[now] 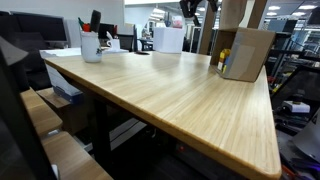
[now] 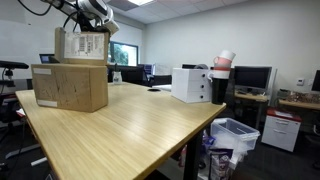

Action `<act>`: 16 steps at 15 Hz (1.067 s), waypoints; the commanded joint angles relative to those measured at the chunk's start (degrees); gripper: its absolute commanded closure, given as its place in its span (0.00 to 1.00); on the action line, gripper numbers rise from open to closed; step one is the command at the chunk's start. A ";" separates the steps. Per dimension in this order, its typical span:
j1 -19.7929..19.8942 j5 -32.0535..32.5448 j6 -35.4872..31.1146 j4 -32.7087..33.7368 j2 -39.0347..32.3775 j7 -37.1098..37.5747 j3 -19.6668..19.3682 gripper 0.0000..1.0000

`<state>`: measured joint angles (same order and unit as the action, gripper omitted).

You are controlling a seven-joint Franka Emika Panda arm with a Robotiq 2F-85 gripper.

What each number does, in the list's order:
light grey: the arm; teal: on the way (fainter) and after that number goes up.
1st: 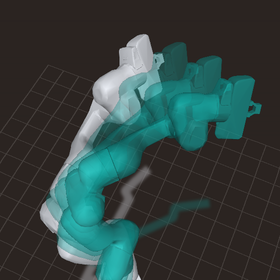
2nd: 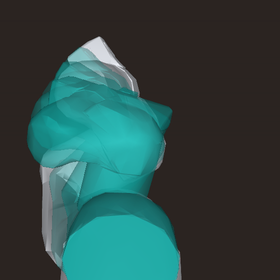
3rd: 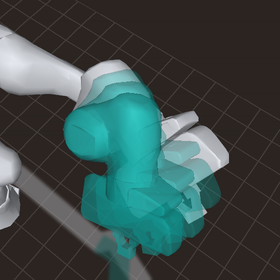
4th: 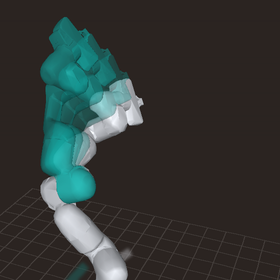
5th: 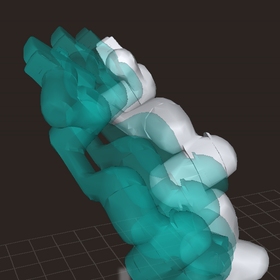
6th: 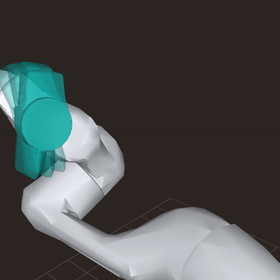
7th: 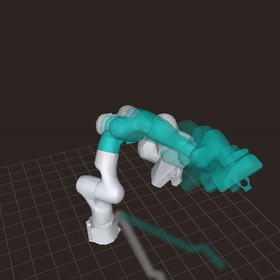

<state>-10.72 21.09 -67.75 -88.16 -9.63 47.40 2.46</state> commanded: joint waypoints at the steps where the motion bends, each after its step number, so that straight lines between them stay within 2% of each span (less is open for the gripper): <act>1: 1.34 2.40 -11.44 -7.32 6.58 -1.45 0.75 0.00; 4: 1.35 4.81 -20.72 -14.27 11.93 -0.35 1.40 0.00; 6: 1.45 6.55 -28.71 -21.51 17.74 0.79 2.53 0.00; 7: 1.64 6.14 -33.01 -25.45 21.35 1.82 3.20 0.00; 12: 2.16 7.14 -45.31 -37.82 32.91 3.20 6.12 0.00; 14: 2.53 4.82 -53.33 -45.38 40.32 4.18 7.25 0.00; 15: 3.77 4.39 -47.11 -37.42 33.13 2.10 8.19 0.00; 16: 4.02 4.05 -50.73 -41.49 37.03 2.31 8.72 0.00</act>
<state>-9.74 26.60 -118.10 -129.80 27.34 50.80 8.71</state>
